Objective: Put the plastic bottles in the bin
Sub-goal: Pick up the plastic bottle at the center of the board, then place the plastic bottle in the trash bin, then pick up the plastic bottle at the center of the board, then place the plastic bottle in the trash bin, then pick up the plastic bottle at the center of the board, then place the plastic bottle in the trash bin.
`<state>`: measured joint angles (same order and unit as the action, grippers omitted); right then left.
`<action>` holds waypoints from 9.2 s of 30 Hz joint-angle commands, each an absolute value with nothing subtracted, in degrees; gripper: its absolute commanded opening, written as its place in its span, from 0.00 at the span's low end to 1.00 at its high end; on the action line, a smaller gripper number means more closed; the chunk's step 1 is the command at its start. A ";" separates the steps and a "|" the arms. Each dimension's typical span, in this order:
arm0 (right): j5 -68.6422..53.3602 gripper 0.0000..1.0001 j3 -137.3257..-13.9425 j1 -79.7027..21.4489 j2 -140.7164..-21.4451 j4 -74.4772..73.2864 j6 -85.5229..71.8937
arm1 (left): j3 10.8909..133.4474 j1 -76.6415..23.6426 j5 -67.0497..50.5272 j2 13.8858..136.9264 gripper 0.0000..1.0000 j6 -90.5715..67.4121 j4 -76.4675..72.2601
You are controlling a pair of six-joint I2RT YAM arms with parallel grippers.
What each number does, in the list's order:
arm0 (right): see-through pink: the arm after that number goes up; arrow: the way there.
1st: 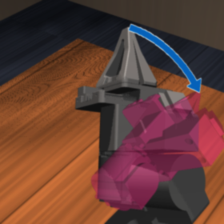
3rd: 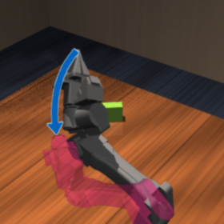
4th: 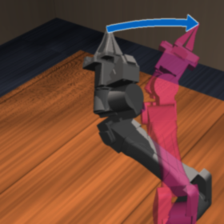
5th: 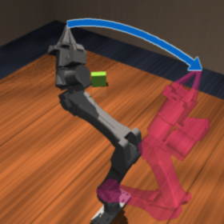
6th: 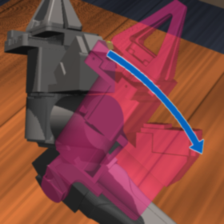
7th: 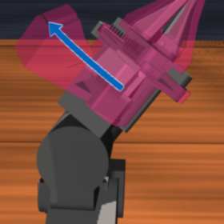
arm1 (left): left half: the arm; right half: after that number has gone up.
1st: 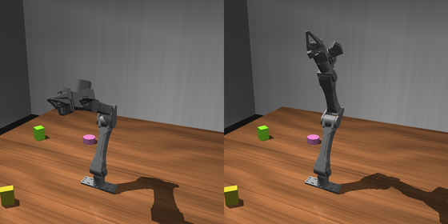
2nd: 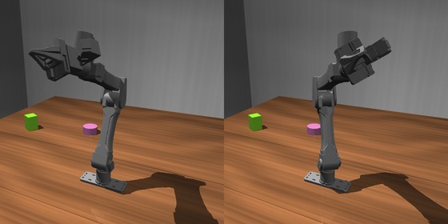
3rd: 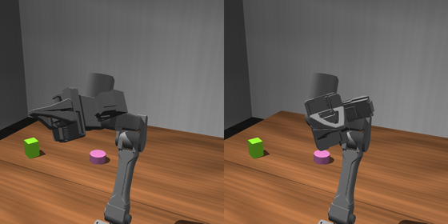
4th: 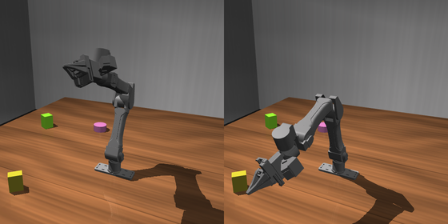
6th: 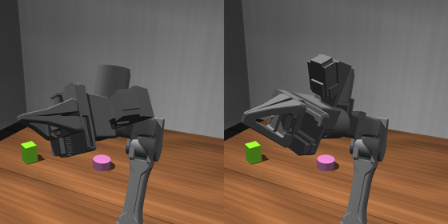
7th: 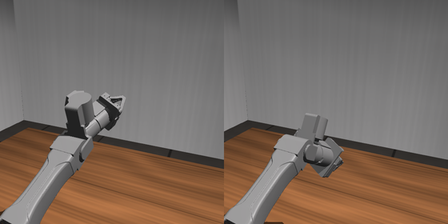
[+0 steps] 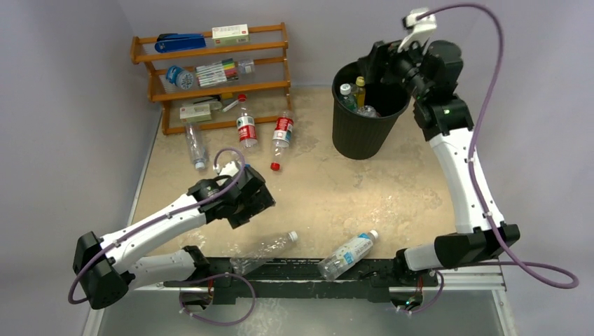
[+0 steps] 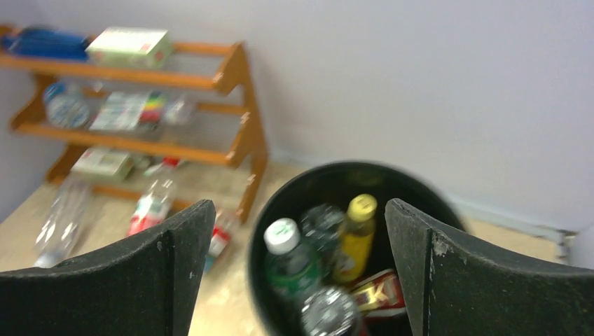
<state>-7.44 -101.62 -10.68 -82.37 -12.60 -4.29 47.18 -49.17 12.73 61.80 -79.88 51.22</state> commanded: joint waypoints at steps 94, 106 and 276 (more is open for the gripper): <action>-13.00 0.87 -96.89 -5.37 -92.00 -16.97 -10.25 | 50.32 -66.40 12.18 71.80 0.95 -51.43 51.19; -11.24 1.00 -97.06 -5.37 -84.04 -20.88 -10.14 | 49.08 -70.68 9.54 80.11 0.95 -50.46 45.26; -11.69 1.00 -96.68 -11.92 -65.39 -28.70 -19.24 | 124.34 -36.65 6.06 126.36 0.46 -28.82 -46.19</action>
<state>-10.11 -95.68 -13.21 -65.67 -30.96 -19.51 117.10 -36.95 4.01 125.10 -30.39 -35.53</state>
